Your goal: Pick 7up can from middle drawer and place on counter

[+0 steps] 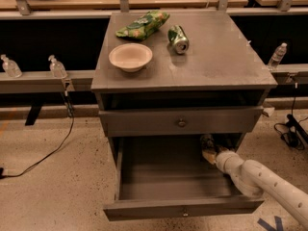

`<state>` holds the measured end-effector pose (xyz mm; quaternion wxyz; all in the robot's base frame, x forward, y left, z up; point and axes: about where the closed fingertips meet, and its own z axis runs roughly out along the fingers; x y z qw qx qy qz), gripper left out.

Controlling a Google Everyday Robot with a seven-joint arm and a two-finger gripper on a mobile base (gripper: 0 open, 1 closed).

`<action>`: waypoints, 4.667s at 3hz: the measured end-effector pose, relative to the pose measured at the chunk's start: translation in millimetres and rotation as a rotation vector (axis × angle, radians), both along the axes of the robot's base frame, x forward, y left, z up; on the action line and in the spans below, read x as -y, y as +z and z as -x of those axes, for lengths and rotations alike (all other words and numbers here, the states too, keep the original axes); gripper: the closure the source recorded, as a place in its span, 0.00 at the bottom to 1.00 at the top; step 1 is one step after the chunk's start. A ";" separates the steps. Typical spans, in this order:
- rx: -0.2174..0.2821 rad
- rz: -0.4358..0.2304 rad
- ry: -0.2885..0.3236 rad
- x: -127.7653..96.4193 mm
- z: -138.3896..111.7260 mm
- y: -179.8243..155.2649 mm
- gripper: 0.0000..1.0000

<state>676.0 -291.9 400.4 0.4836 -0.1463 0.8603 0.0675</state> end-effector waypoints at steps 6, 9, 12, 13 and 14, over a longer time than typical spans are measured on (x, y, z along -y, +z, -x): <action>0.417 -0.056 0.354 -91.4 124.3 238.3 1.00; 0.627 0.128 0.458 -111.4 130.9 373.1 1.00; 0.731 0.147 0.420 -92.0 147.0 495.1 1.00; 0.758 0.155 0.400 -82.1 151.6 518.4 1.00; 0.748 0.148 0.357 -43.4 105.4 511.0 1.00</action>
Offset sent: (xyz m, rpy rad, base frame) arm -0.0780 0.0712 0.1847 0.0018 -0.3198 0.2384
